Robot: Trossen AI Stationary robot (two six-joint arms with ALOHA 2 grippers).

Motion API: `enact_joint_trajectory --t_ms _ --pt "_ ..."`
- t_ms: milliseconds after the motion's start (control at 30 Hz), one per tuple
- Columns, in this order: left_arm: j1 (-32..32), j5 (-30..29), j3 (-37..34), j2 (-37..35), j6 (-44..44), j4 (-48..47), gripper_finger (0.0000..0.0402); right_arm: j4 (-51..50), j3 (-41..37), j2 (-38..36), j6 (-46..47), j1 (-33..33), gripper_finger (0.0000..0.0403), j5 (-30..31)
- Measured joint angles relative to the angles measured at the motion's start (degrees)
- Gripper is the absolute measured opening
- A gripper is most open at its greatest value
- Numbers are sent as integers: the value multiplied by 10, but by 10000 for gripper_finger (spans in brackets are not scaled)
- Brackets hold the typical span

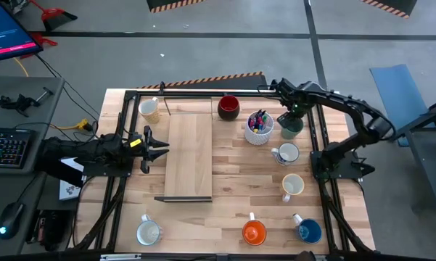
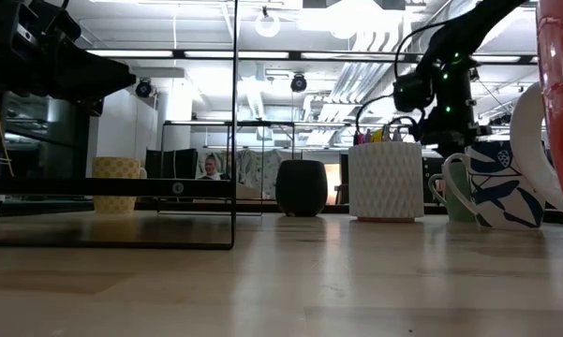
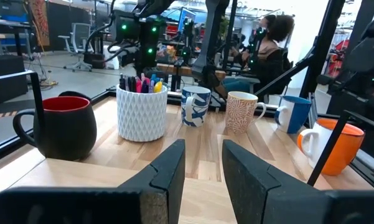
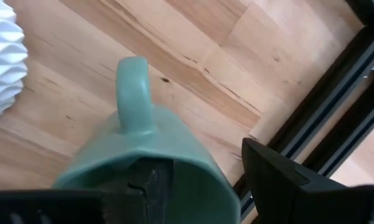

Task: Place coffee mugs
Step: Put the green mug on the shelf

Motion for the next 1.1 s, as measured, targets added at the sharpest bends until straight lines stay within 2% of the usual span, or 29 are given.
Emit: enact_joint_trajectory --t_ms 233,333,467,667,967,1100 --pt "0 0 0 0 0 0 97 12 0 31 0 0 169 5" --pt "0 0 0 0 0 0 97 13 0 35 -2 0 153 10" --pt "0 0 0 0 0 0 97 17 0 32 -15 -2 108 22" --pt "0 0 0 0 0 0 97 20 3 26 -39 -8 15 12" --pt "0 0 0 0 0 0 97 18 1 13 -61 -8 4 12" --pt "0 0 0 0 0 0 97 -14 4 -26 -68 -8 1 53"
